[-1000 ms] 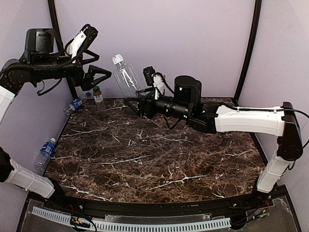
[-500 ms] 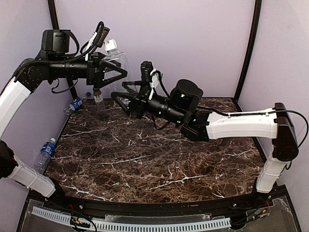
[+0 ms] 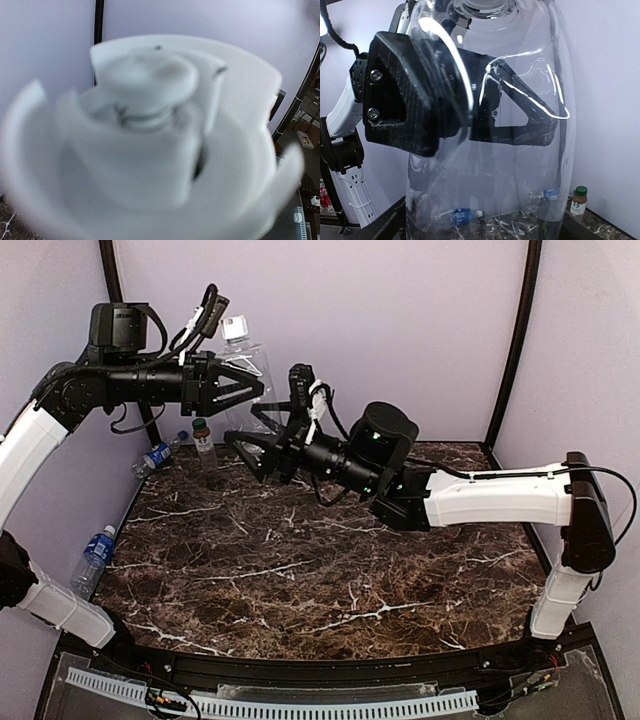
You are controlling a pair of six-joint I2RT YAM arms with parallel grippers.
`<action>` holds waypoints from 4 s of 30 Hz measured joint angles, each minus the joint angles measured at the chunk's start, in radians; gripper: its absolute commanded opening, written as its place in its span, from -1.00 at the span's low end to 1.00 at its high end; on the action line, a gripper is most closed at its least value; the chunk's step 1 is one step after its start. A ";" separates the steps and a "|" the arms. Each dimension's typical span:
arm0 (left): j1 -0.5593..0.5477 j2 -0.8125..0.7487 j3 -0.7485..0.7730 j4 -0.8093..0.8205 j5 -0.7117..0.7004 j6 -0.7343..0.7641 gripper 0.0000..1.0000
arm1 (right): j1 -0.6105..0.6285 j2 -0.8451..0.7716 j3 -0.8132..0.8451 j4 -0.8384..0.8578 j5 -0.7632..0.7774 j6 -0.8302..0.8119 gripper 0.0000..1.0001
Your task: Unscrew the bottle caps
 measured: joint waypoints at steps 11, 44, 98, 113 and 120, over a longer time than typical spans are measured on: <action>-0.021 -0.044 -0.062 -0.113 -0.169 0.310 -0.33 | -0.006 -0.209 -0.001 -0.496 -0.051 -0.154 0.93; -0.040 -0.062 -0.153 -0.203 -0.335 0.543 -0.33 | 0.014 -0.008 0.437 -0.756 0.108 -0.184 -0.08; -0.049 -0.126 -0.285 -0.097 -0.550 0.652 0.06 | -0.064 -0.124 0.187 -0.566 0.081 0.311 0.97; -0.091 -0.204 -0.625 0.410 -0.960 1.285 -0.01 | -0.184 -0.201 0.214 -0.797 -0.119 0.402 0.86; -0.127 -0.299 -0.847 0.864 -0.935 1.637 -0.05 | -0.201 -0.151 0.245 -0.802 -0.235 0.437 0.58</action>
